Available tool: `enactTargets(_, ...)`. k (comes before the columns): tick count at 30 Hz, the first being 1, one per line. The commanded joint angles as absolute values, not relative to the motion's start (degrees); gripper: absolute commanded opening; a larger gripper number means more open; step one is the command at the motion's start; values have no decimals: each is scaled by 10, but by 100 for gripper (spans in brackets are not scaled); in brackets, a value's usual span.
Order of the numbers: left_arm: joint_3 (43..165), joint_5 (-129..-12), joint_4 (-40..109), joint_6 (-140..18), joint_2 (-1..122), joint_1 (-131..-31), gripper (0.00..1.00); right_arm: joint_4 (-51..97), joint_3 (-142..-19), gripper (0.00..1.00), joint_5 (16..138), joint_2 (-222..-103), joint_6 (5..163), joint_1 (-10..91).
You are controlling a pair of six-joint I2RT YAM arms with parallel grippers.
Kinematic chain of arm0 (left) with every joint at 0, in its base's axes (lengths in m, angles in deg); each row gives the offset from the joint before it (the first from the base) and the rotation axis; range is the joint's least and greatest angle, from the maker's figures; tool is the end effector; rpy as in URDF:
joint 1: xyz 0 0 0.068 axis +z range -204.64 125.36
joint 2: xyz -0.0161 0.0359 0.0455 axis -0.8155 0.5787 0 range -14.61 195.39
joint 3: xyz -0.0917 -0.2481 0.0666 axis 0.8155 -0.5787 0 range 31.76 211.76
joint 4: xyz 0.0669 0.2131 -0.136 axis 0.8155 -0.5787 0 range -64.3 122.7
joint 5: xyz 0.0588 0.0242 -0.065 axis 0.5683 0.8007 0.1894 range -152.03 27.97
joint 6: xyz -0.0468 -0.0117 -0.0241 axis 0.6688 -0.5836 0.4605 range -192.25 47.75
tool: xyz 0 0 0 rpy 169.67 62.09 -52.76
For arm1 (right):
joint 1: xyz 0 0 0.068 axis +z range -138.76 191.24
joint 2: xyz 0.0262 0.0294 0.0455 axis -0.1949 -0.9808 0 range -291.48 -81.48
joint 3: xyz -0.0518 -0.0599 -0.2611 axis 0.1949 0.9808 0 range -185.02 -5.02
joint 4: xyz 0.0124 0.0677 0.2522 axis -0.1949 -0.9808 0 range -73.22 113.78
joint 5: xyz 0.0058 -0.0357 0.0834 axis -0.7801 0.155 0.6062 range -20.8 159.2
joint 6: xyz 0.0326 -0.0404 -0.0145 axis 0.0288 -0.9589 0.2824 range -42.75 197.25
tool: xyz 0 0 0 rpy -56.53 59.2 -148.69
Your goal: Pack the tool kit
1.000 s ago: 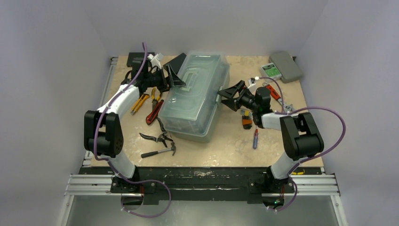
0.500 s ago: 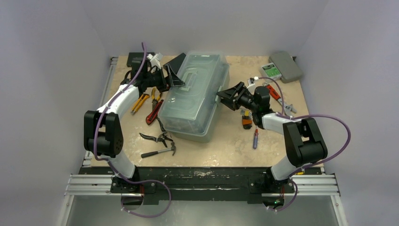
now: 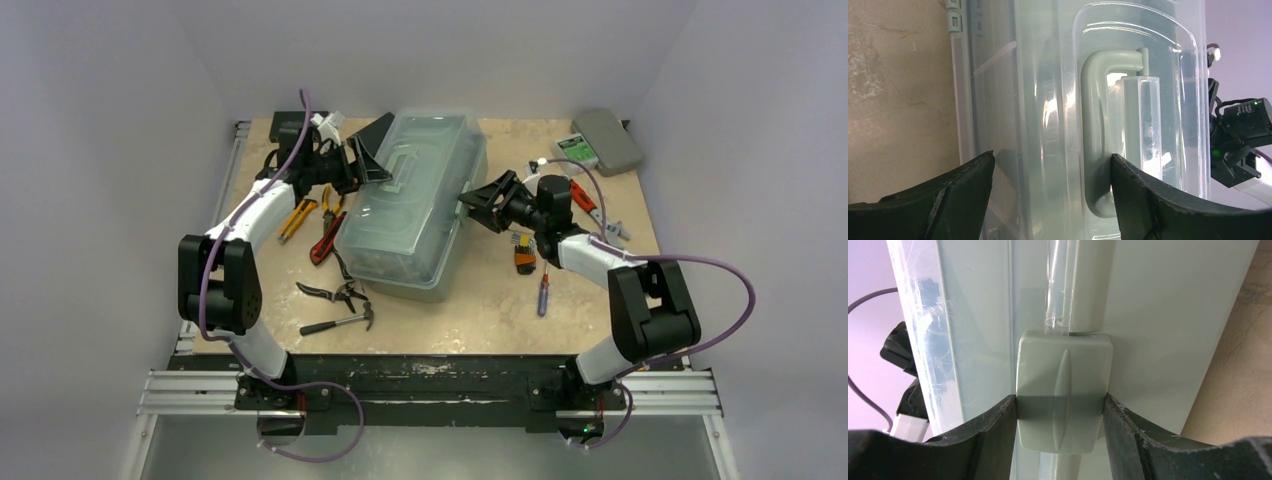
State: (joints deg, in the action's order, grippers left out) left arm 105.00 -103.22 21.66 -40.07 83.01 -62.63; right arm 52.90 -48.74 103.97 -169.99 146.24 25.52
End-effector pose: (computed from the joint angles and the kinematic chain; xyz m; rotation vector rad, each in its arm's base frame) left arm 0.3780 -0.0768 0.2701 -0.0443 2.2540 -1.1730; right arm 0.3135 0.1008 0.2196 0.5090 2.0408 1.5097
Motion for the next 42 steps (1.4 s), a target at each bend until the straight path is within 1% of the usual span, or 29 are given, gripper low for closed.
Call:
enactTargets(1,1006,-957,115,-438,883,-650,46,493,-502,22,1025,-1665,1457,289)
enactTargets(3,1006,-957,115,-438,882,-650,46,477,-505,22,1006,-1657,1445,289)
enactTargets(7,1006,-955,114,-438,881,-650,46,380,-536,21,946,-1634,1383,289)
enactTargets(13,1007,-954,114,-437,884,-650,45,346,-542,20,933,-1624,1357,289)
enactTargets(14,1008,-954,114,-437,884,-650,46,344,-543,21,936,-1625,1355,289)
enactTargets(15,1008,-954,113,-437,884,-649,46,346,-542,27,943,-1627,1356,289)
enactTargets(16,1008,-954,113,-437,883,-649,46,349,-540,41,947,-1627,1356,287)
enactTargets(17,1007,-955,114,-437,883,-647,45,350,-536,66,947,-1623,1356,285)
enactTargets(18,1007,-956,115,-435,883,-645,46,355,-531,84,946,-1619,1355,283)
enactTargets(19,1005,-957,119,-433,883,-643,45,365,-524,95,948,-1616,1355,279)
enactTargets(20,1003,-960,121,-431,884,-640,45,376,-518,98,957,-1615,1354,274)
enactTargets(28,993,-991,149,-418,914,-625,45,475,-491,99,1074,-1638,1367,224)
enactTargets(33,981,-1014,172,-402,929,-610,45,663,-445,99,1146,-1686,1451,198)
enactTargets(37,983,-1012,170,-405,932,-606,45,771,-439,99,1168,-1734,1496,200)
enactTargets(42,985,-1011,167,-407,941,-603,45,963,-441,99,1196,-1813,1599,207)
